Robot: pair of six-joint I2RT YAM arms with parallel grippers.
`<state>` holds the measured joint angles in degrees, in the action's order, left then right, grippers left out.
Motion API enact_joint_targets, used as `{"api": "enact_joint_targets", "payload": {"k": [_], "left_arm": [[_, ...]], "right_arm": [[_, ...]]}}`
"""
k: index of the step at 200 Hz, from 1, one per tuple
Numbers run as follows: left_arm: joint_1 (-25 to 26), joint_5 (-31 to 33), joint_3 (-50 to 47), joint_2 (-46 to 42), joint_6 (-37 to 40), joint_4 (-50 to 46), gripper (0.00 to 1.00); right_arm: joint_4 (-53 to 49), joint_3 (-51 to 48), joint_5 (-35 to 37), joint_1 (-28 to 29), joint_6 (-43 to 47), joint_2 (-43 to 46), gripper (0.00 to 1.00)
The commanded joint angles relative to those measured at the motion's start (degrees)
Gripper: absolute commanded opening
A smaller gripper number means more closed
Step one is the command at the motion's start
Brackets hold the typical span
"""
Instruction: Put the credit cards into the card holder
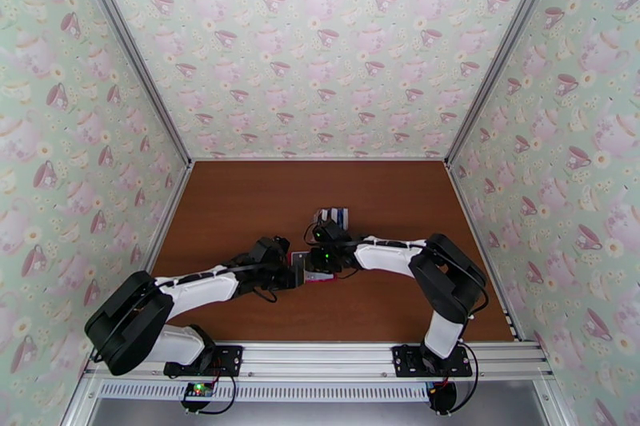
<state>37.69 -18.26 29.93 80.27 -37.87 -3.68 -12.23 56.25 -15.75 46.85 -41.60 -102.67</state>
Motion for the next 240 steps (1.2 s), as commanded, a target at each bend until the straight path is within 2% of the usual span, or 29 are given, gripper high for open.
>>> {"api": "enact_joint_targets", "payload": {"k": [1,56,113,156,195,240], "left_arm": [[-0.2,3.1,0.8,-0.2,2.2,-4.6,0.6],[-0.2,5.8,1.8,1.4,3.5,-6.8,0.59],[1.1,4.4,1.9,1.2,5.9,-5.9,0.59],[1.5,8.0,3.6,1.4,8.2,-11.0,0.59],[1.8,8.7,3.9,2.2,9.1,-11.3,0.59],[3.8,8.9,5.1,3.7,10.5,-11.3,0.6]], "right_arm": [[0.3,1.7,-1.6,0.8,-0.8,-1.7,0.29],[0.8,2.5,-2.0,1.1,-1.4,-1.7,0.28],[0.5,3.9,-2.3,1.1,-1.5,-3.1,0.29],[-0.1,4.6,-2.2,1.1,-1.5,-3.8,0.29],[-0.1,4.8,-2.9,1.1,-1.7,-4.6,0.28],[-0.1,5.6,-3.8,1.1,-2.2,-5.7,0.28]]}}
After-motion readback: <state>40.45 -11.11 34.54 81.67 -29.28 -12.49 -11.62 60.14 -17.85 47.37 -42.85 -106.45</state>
